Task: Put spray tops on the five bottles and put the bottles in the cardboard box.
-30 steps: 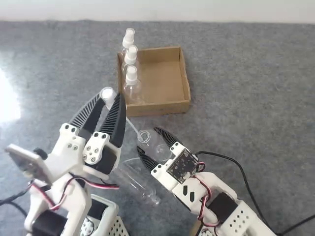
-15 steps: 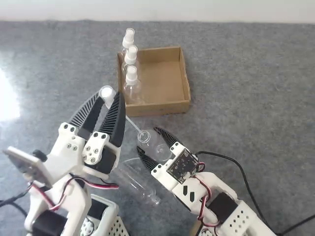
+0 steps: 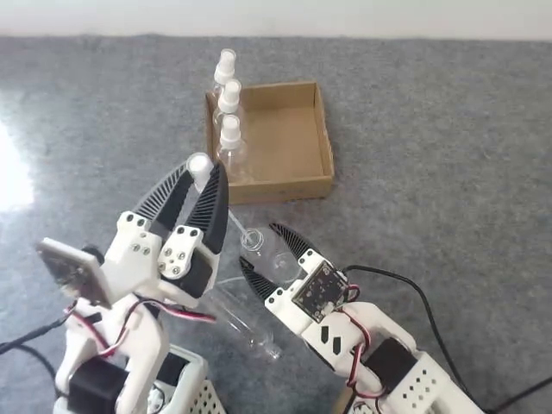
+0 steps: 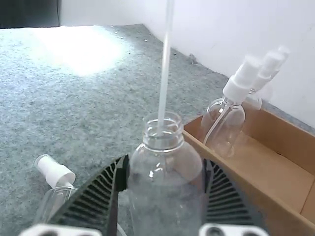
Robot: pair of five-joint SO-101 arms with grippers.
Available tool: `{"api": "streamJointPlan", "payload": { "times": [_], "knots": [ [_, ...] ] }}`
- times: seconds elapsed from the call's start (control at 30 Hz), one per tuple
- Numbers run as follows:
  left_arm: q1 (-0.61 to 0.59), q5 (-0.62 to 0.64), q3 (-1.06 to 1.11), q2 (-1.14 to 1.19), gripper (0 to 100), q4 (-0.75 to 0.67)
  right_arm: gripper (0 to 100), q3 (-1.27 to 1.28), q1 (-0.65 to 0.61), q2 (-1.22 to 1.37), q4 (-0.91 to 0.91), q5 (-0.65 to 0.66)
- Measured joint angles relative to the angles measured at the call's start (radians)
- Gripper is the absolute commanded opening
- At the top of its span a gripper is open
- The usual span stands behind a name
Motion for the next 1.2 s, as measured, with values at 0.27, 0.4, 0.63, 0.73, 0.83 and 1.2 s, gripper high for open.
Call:
{"api": "streamJointPlan", "payload": {
  "times": [0.27, 0.4, 0.63, 0.73, 0.83, 1.2],
  "knots": [
    [0.009, 0.000, 0.014, 0.000, 1, 0.000, 11.0, 0.003, 0.000, 0.000, 0.000, 0.000],
    [0.009, -0.068, 0.028, 0.002, 1, 0.000, 11.0, 0.005, 0.000, 0.000, 0.000, 0.000],
    [0.011, -0.054, 0.071, 0.003, 1, 0.000, 11.0, 0.005, 0.000, 0.000, 0.000, 0.000],
    [0.011, -0.043, 0.072, 0.002, 1, 0.000, 11.0, 0.005, 0.002, 0.000, 0.000, 0.000],
    [0.011, -0.037, 0.078, 0.002, 1, 0.005, 11.0, 0.005, 0.006, 0.000, 0.000, 0.000],
    [0.012, -0.032, 0.115, 0.002, 1, 0.046, 11.0, 0.005, 0.006, 0.000, 0.000, 0.000]
  ]
}}
